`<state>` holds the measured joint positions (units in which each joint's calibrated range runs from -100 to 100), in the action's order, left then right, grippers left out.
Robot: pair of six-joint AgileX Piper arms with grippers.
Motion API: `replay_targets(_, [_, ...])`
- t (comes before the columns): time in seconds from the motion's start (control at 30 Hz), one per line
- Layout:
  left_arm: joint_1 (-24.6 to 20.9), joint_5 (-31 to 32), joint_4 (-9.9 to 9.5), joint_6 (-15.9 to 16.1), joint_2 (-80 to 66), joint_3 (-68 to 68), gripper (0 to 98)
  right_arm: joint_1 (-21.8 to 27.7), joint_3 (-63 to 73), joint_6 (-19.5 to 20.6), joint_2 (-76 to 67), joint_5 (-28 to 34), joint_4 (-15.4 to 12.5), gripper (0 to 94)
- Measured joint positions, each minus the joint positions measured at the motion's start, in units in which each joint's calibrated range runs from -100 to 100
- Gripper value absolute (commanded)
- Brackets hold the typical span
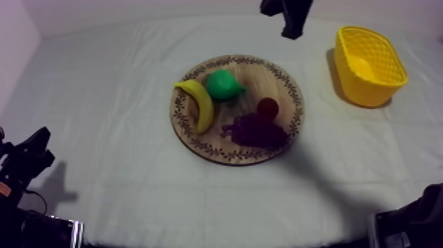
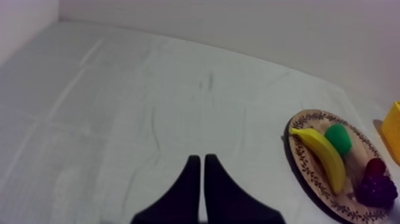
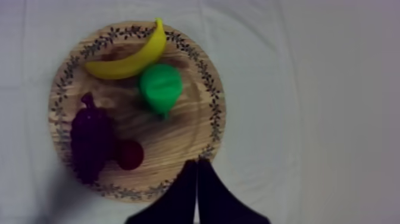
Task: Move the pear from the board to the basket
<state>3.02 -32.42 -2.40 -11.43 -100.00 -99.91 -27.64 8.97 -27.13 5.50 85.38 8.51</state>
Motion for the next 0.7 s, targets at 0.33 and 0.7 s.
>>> replay_targets(0.33, [0.0,0.0,0.0,0.0,0.0,0.0,0.1,-0.32,9.43,-4.68,11.31,4.01,1.0,32.8])
replay_targets(0.7, [0.0,0.0,0.0,0.0,0.0,0.0,0.1,-1.55,11.19,-1.66,13.3,4.23,3.54,65.8])
